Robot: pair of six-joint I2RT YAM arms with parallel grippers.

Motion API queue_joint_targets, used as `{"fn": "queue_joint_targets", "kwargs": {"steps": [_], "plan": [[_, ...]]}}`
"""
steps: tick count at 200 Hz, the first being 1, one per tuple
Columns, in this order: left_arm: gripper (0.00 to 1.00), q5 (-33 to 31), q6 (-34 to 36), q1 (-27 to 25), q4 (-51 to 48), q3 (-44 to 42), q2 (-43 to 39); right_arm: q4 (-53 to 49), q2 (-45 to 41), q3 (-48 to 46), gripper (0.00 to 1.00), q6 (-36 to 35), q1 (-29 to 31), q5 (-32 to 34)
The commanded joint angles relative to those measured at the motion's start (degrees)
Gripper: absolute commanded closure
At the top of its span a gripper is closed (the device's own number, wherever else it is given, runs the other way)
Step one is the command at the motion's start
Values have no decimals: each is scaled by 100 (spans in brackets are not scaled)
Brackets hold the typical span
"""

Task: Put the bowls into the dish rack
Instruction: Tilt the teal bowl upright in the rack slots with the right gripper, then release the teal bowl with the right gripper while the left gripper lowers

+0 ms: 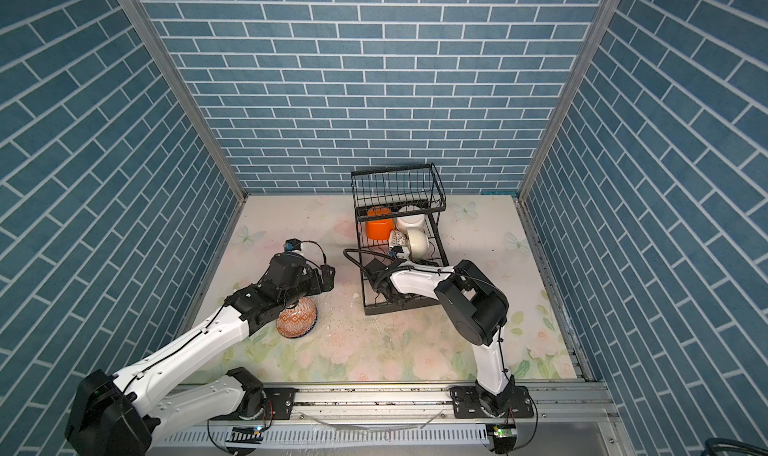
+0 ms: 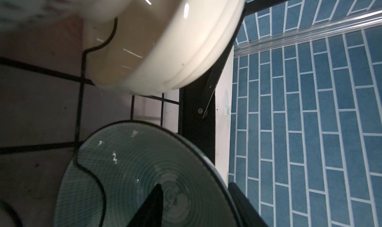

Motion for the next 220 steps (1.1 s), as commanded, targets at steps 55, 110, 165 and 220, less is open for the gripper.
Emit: {"fn": "queue_joint_targets", "kwargs": {"steps": [55,110,165,220], "plan": [[0,-110,55,54,-145,-100,-101,105,-589,92,29,-134,34,-336],[0,-155,75,67,-240,-74,-134,434,-1108,35,16,-471,25,-730],[0,-210,77,89,-380,-23,-110,1228,-1989,-401,16,-1001,29,-1853],[0,-315,73,96,-739,126,-50,1353,-2381,-375,18,-1190,27,-2784]]}}
